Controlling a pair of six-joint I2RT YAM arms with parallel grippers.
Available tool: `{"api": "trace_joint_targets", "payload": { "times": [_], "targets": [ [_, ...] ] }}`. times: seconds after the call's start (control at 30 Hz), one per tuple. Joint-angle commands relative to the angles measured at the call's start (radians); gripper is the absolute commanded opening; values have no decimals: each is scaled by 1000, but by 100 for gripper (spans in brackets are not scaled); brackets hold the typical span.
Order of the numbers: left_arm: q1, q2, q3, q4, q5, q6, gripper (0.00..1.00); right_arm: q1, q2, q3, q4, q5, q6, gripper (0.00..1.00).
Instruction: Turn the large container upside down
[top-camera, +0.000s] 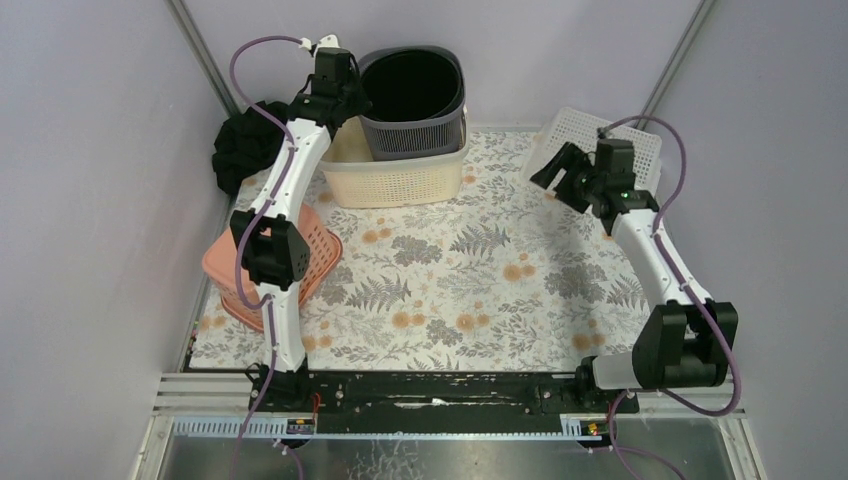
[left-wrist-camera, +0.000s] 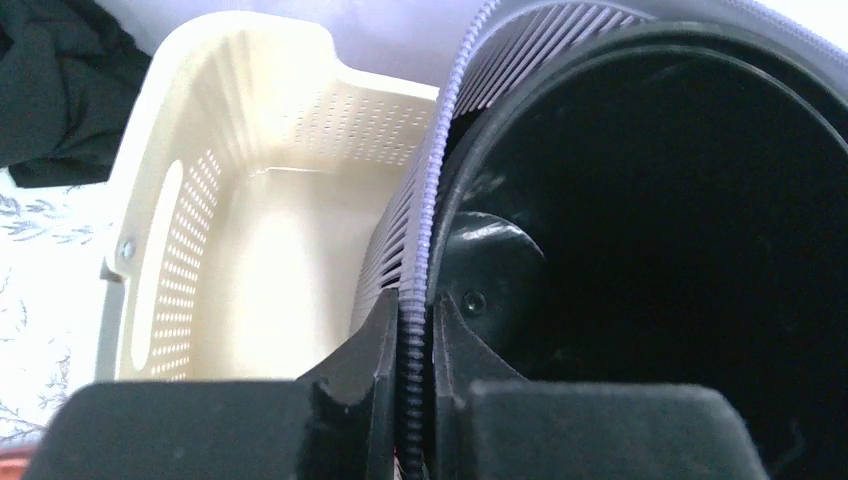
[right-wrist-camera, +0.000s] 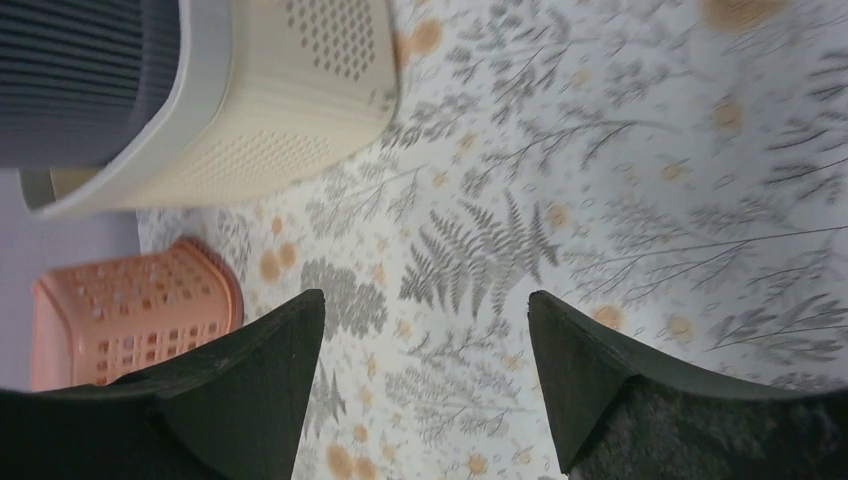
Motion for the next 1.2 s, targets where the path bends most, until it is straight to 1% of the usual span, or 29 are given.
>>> {"api": "trace_joint_targets", "payload": {
  "times": [0.0, 0.13, 0.23, 0.3, 0.53, 0.83, 0.93, 1.1, 1.13, 1.17],
  "targets": [
    [12, 27, 26, -11, -37, 24, 0, 87, -74, -11, 2, -18, -32, 81],
    [12, -12, -8, 26, -1, 5, 0, 105, -99, -7, -11, -18, -38, 81],
    [13, -102, -101, 123, 38, -21, 0, 105, -109, 14, -34, -17, -47, 81],
    [14, -159, -132, 179, 52, -41, 0, 105, -122, 20, -36, -16, -51, 81],
    [22, -296, -109, 250, 118, -88, 0, 105, -184, 25, -67, -18, -57, 81],
    [36, -492, -96, 279, 217, -126, 0, 105, -279, 68, -124, -33, -57, 81],
    [43, -510, -35, 230, 284, -153, 0, 106, -318, 92, -157, -28, -55, 82],
    [45, -493, 146, 24, 430, -169, 0, 106, -373, 177, -246, 9, -75, 83],
    [47, -493, 173, -21, 462, -169, 0, 105, -379, 197, -265, 14, -78, 83],
    [47, -505, 165, -54, 488, -167, 0, 106, -385, 223, -287, 19, -81, 83]
  ]
}}
